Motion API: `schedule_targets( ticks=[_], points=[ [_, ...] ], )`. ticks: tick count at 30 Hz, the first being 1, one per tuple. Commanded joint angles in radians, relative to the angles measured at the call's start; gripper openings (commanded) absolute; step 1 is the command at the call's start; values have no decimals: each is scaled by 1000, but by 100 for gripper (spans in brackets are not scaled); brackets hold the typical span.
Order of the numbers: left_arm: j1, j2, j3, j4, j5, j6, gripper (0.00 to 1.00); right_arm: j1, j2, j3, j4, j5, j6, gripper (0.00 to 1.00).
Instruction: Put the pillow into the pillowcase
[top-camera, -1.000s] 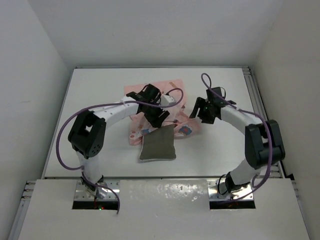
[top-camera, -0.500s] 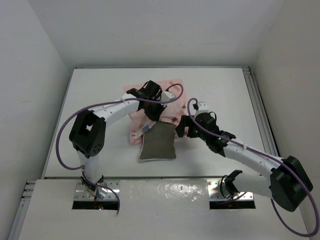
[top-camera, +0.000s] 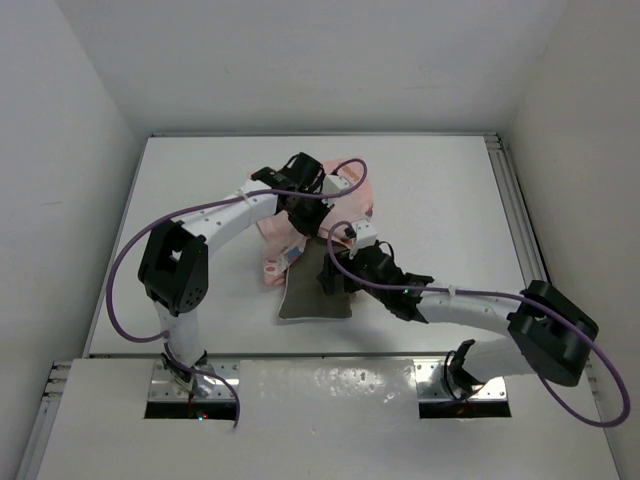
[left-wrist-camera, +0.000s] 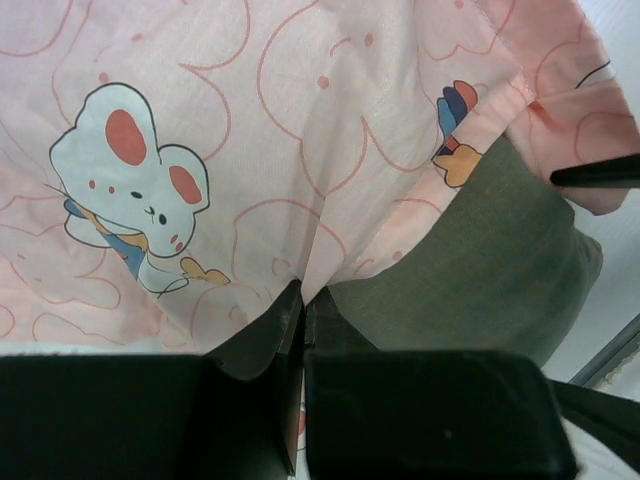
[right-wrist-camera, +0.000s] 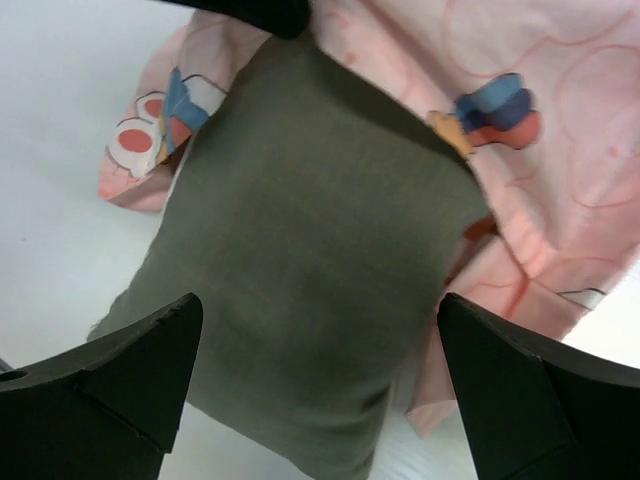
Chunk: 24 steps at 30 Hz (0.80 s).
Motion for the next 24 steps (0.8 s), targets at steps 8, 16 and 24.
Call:
schedule_targets(
  ticks=[8, 16, 24],
  points=[
    [0, -69, 51, -32, 34, 13, 0, 15, 259, 145, 102, -15, 36, 59],
    [0, -118, 63, -106, 103, 102, 0, -108, 155, 182, 260, -69, 78, 0],
    [-1, -164, 121, -228, 286, 206, 0, -176, 97, 248, 471, -14, 128, 0]
  ],
)
